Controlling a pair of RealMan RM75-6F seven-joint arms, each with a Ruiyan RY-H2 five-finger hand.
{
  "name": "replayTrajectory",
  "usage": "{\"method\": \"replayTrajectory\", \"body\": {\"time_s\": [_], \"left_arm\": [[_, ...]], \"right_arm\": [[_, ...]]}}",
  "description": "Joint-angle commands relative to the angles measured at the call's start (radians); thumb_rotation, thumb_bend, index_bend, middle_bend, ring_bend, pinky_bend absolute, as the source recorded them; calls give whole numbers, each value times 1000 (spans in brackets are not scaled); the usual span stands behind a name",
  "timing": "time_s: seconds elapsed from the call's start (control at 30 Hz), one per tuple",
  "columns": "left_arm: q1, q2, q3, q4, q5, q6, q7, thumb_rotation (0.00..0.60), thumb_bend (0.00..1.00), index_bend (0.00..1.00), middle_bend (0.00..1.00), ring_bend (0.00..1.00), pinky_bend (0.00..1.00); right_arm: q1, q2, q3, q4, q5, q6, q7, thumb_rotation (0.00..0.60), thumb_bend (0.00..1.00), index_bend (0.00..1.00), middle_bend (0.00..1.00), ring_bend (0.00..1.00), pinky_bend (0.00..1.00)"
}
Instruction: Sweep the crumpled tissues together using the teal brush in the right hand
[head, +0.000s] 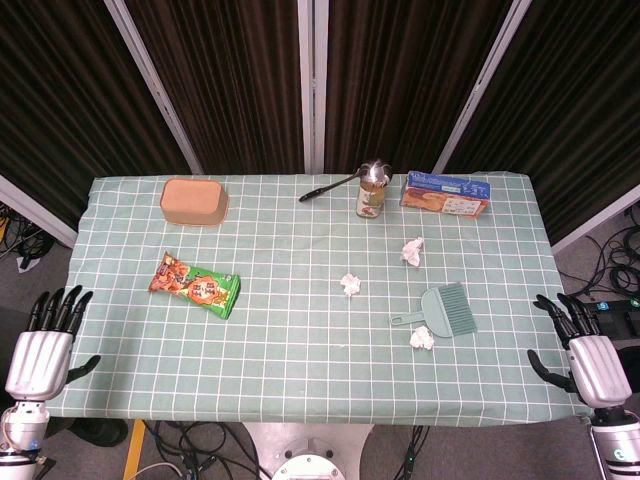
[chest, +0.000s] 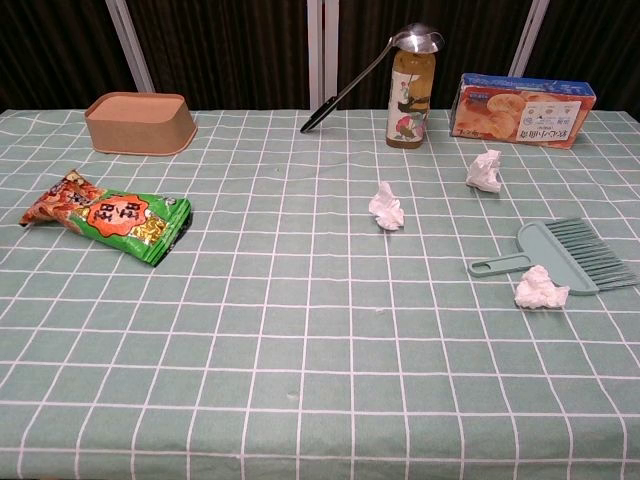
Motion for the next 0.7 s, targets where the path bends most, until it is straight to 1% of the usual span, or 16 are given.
{"method": "replayTrajectory", "body": {"time_s": [0.03,0.27,0.37,0.47,0.57,0.7], "left_arm": [[1,0,0,-1,-1,2,1,600,122,82,35,0,0],[4,0,2,-10,2,7,3,600,123,82,35,0,0],[5,3,3,-14,3,6,1,600,123,82,35,0,0],[5,6,2,-17,5,10,-4,600,123,82,35,0,0],[6,9,3,-18,5,10,-9,600,123,82,35,0,0],[7,7,5,-17,4,8,-16,600,123,82,35,0,0]], "right_arm": [[3,0,0,-1,-4,-1,0,600,289,45,183,0,0],[17,7,-8,-2,-25,-13,8,600,289,46,185,0,0],[45,7,-7,-7,-43,-41,0,600,288,72,208,0,0],[98,4,3,-21,-50,-109,-18,600,277,122,249,2,0],[165,-13,23,-32,-37,-205,-50,600,230,202,309,21,0],[264,-71,51,-17,2,-360,-116,600,202,242,316,23,0]]}}
